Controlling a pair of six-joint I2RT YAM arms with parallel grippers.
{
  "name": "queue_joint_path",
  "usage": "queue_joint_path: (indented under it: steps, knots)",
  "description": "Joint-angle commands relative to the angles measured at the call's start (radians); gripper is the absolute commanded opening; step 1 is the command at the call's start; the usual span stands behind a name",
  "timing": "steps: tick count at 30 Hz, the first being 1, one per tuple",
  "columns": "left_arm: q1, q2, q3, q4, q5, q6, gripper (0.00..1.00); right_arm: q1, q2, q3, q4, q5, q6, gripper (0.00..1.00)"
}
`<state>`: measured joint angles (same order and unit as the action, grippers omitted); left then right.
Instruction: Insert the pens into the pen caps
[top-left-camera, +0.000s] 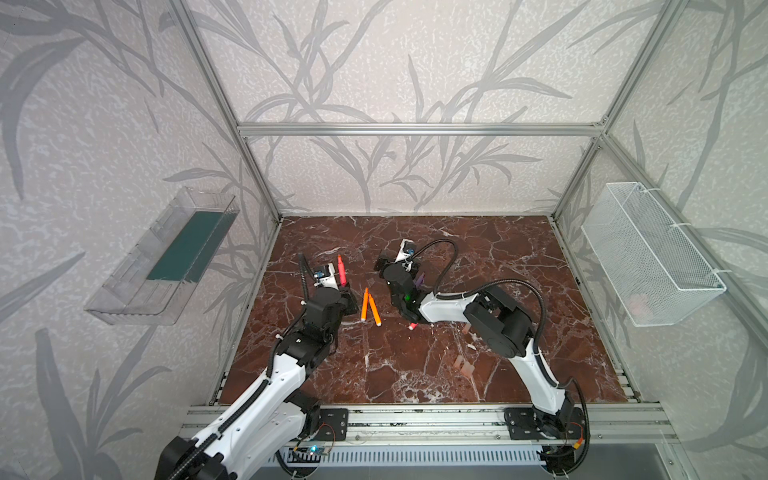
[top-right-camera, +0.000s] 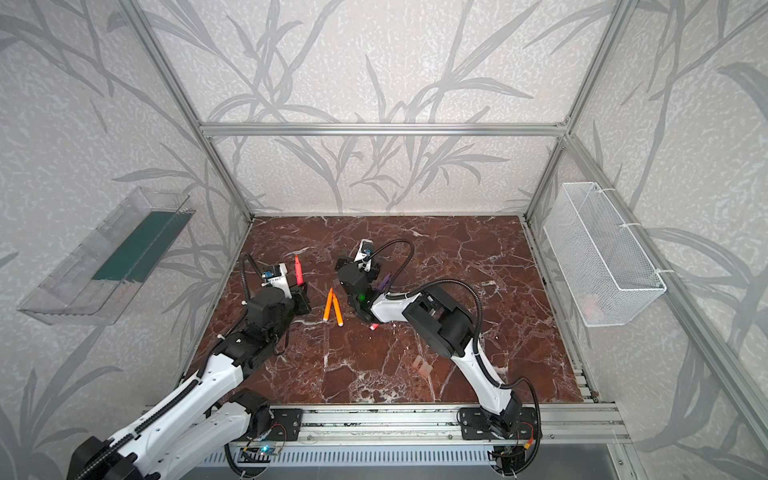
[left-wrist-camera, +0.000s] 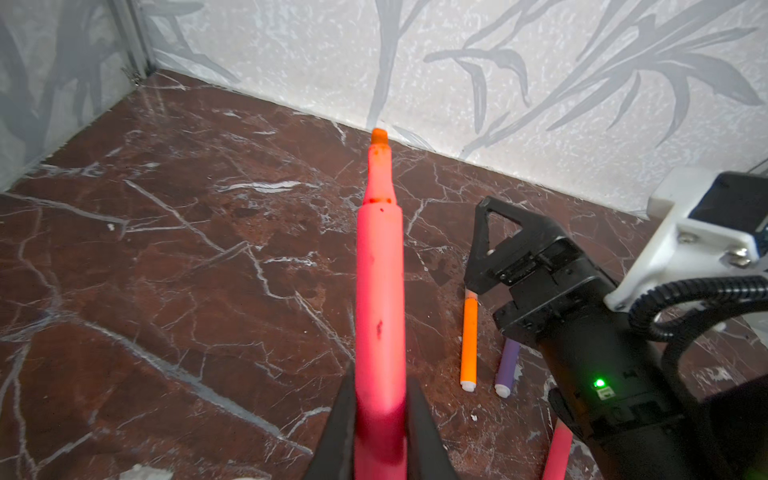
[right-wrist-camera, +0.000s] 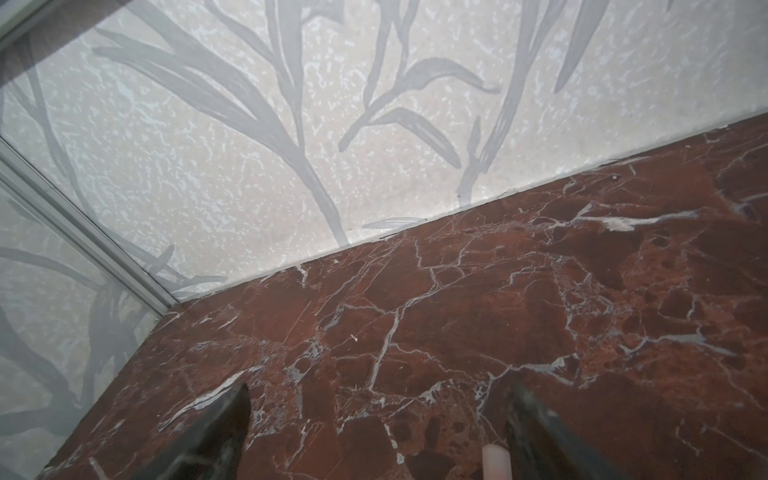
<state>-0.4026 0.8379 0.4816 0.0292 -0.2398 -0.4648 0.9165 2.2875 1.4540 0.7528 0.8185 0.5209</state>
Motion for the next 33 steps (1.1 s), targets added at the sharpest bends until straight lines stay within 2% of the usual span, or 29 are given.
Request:
queue_joint_path:
  steps: [1, 5, 7, 9, 13, 16, 20, 23, 27, 30, 33]
  knots:
    - [0.003, -0.017, 0.009, -0.035, -0.064, -0.014, 0.0, 0.01, 0.022, 0.042, 0.015, 0.074, -0.088, 0.94]
    - [0.004, -0.012, 0.011, -0.031, -0.063, -0.015, 0.0, 0.019, 0.035, 0.052, 0.031, 0.119, -0.134, 0.94]
    - [0.004, -0.011, 0.009, -0.029, -0.06, -0.017, 0.0, 0.038, 0.036, 0.025, 0.122, 0.16, -0.197, 0.94]
    - [0.005, -0.007, 0.012, -0.027, -0.059, -0.017, 0.0, 0.05, 0.06, 0.043, 0.183, 0.188, -0.258, 0.99]
    - [0.004, 0.002, 0.015, -0.024, -0.045, -0.017, 0.0, 0.044, 0.067, 0.099, 0.056, 0.177, -0.206, 0.99]
    - [0.004, -0.007, 0.013, -0.03, -0.039, -0.02, 0.0, 0.045, 0.074, 0.07, 0.152, 0.185, -0.236, 0.99]
    - [0.004, -0.036, 0.007, -0.045, -0.033, -0.023, 0.0, 0.052, 0.064, 0.08, 0.102, 0.206, -0.226, 0.99]
    - [0.005, -0.064, 0.003, -0.058, -0.023, -0.025, 0.0, 0.055, 0.08, 0.063, 0.194, 0.205, -0.276, 0.99]
    - [0.004, -0.099, -0.005, -0.074, -0.013, -0.027, 0.0, 0.059, 0.094, 0.139, 0.083, 0.202, -0.265, 0.99]
    - [0.004, -0.121, -0.009, -0.089, -0.007, -0.027, 0.0, 0.07, 0.11, 0.108, 0.221, 0.224, -0.328, 1.0]
    - [0.004, -0.144, -0.014, -0.102, -0.009, -0.027, 0.0, 0.072, 0.112, 0.151, 0.131, 0.241, -0.306, 1.0]
